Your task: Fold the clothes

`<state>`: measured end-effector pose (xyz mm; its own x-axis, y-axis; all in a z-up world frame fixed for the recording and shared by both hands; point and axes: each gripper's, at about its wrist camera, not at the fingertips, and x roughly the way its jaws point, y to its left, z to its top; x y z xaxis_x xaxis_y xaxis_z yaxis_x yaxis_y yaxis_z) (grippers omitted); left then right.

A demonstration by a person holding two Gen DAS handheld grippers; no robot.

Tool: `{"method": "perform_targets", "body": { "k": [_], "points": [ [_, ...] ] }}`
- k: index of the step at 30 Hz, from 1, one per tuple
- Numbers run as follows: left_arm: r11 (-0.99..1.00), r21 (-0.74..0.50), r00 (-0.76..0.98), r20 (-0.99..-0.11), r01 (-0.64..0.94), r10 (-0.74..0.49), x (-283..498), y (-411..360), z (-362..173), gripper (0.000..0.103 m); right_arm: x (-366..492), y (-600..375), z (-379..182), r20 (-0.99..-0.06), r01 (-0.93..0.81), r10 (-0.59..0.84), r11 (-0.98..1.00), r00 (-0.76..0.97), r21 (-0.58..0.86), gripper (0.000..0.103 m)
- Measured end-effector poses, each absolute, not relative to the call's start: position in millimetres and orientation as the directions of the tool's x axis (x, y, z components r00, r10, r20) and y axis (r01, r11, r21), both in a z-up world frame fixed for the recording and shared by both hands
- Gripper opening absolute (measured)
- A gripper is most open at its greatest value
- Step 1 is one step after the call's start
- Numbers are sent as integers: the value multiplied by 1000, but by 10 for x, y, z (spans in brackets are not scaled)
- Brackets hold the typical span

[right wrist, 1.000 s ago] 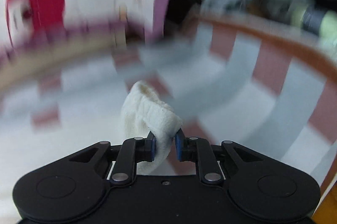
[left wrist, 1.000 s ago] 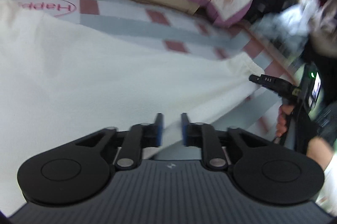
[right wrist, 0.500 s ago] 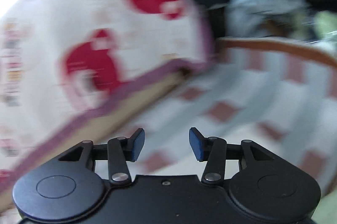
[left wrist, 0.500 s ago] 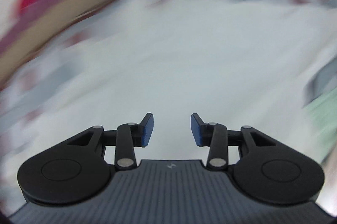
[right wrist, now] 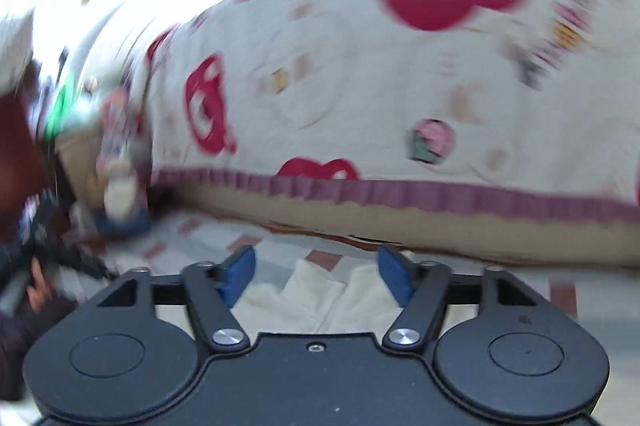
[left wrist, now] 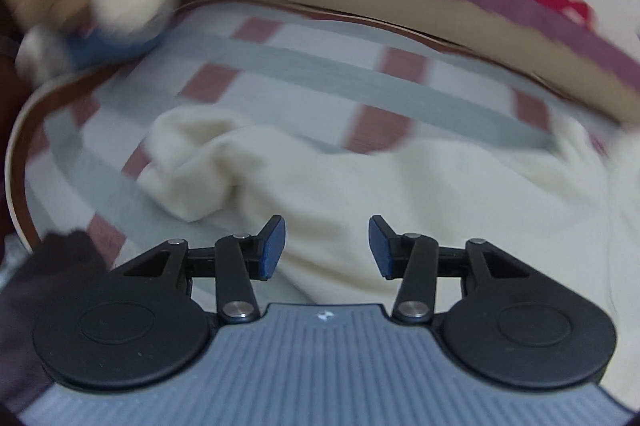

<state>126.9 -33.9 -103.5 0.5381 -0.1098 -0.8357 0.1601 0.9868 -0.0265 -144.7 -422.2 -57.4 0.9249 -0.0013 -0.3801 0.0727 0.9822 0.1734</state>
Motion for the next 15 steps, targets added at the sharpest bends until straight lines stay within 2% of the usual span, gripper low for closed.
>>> {"method": "perform_targets", "body": {
  "k": [1, 2, 3, 4, 5, 8, 11, 13, 15],
  "points": [
    [988, -58, 541, -831, 145, -128, 1308, -205, -1128, 45, -1325, -4114, -604, -399, 60, 1, 988, 917, 140, 74],
    [987, -90, 541, -827, 134, -149, 1342, -88, -1222, 45, -1201, -4048, -630, -426, 45, 9, 992, 904, 118, 67],
    [986, -123, 548, -820, 112, -164, 1370, 21, -1306, 45, -1074, -3955, -657, -465, 2, 54, 993, 884, 119, 53],
    [984, -157, 558, -811, 83, -176, 1394, 124, -1384, 45, -909, -3885, -709, -514, -32, 98, 990, 852, 136, 12],
    [980, -191, 569, -801, 55, -188, 1418, 227, -1462, 45, -745, -3814, -760, -559, -65, 141, 986, 817, 154, 5],
    [954, -297, 603, -770, -47, -209, 1449, 483, -1640, 45, -394, -3515, -934, -596, -111, 168, 985, 785, 132, 8],
    [963, -264, 624, -761, -49, -177, 1460, 470, -1771, 47, -34, -3181, -1143, -626, -98, 222, 969, 747, 227, 10],
    [937, -349, 619, -742, -30, -257, 1468, 474, -1873, 49, 58, -2938, -1287, -650, -125, 268, 958, 711, 259, 11],
    [896, -443, 606, -718, -18, -343, 1472, 466, -1973, 50, 48, -2637, -1377, -681, -204, 289, 957, 673, 205, 11]
  ]
}}
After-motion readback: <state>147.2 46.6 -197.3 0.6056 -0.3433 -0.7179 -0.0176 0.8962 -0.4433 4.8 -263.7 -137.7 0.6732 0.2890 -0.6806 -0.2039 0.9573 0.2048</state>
